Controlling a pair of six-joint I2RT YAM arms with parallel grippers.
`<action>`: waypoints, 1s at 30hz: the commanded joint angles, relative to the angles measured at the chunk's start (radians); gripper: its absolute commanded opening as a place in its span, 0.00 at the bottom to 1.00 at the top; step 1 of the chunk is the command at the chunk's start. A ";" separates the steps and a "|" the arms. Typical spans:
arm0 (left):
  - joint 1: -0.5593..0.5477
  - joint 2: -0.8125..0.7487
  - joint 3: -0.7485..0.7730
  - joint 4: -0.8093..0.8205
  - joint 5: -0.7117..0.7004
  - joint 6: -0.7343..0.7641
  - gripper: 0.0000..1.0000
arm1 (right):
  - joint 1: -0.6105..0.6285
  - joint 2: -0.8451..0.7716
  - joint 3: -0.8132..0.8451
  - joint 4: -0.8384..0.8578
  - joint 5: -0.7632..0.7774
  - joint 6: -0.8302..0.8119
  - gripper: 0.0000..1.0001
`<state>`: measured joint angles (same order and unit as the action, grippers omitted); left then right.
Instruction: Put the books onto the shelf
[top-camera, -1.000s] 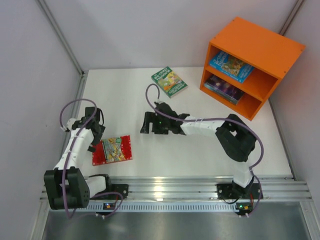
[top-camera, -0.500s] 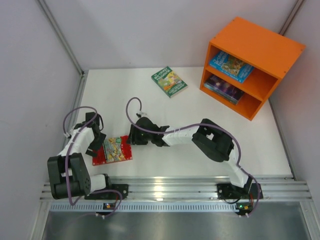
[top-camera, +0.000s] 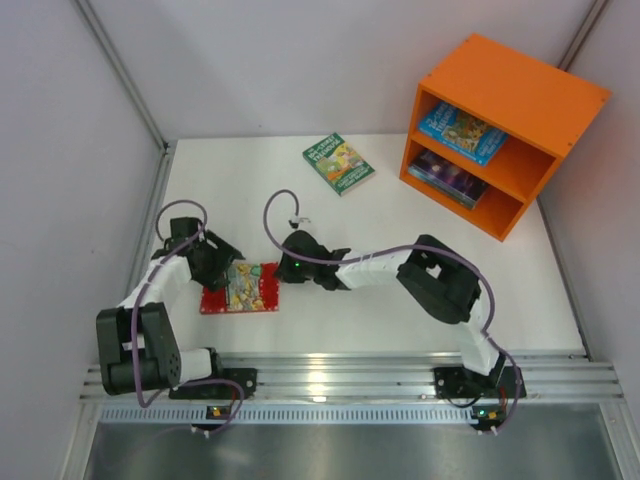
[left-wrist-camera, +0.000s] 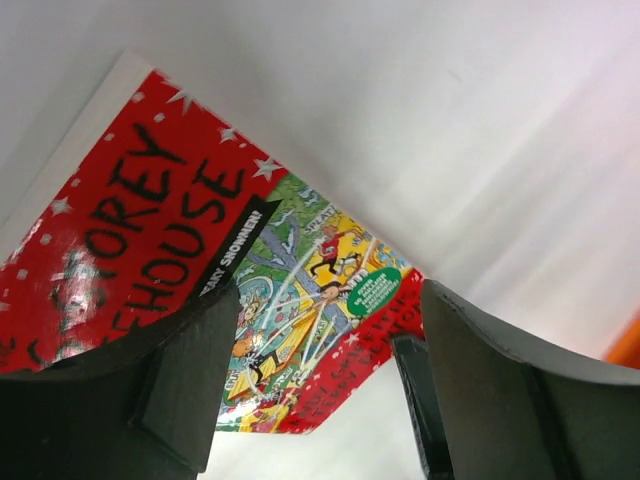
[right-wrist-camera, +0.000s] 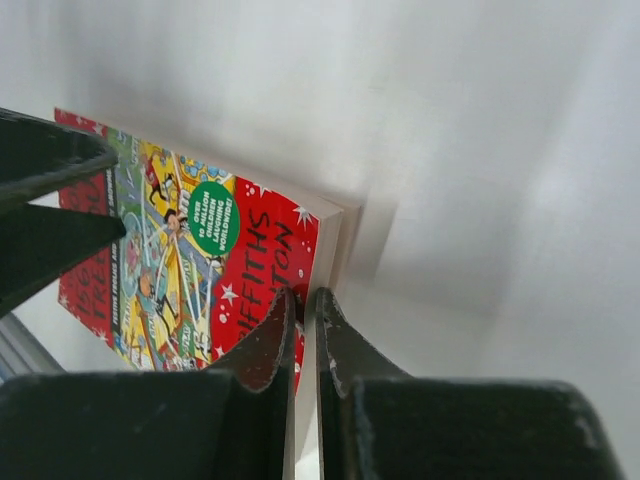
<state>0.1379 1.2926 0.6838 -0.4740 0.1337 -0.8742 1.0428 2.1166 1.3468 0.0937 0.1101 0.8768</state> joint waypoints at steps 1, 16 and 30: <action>-0.090 0.069 -0.006 0.210 0.329 0.067 0.80 | -0.102 -0.128 -0.190 -0.114 0.095 -0.029 0.00; -0.327 -0.035 0.065 0.034 0.070 0.130 0.80 | -0.196 -0.631 -0.721 -0.086 0.023 0.079 0.44; -0.328 -0.052 -0.119 0.181 0.149 0.141 0.80 | -0.403 -0.523 -0.399 -0.216 -0.395 -0.554 0.69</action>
<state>-0.1867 1.2415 0.5869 -0.3500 0.2932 -0.7517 0.6529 1.5223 0.8627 -0.1192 -0.1215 0.5060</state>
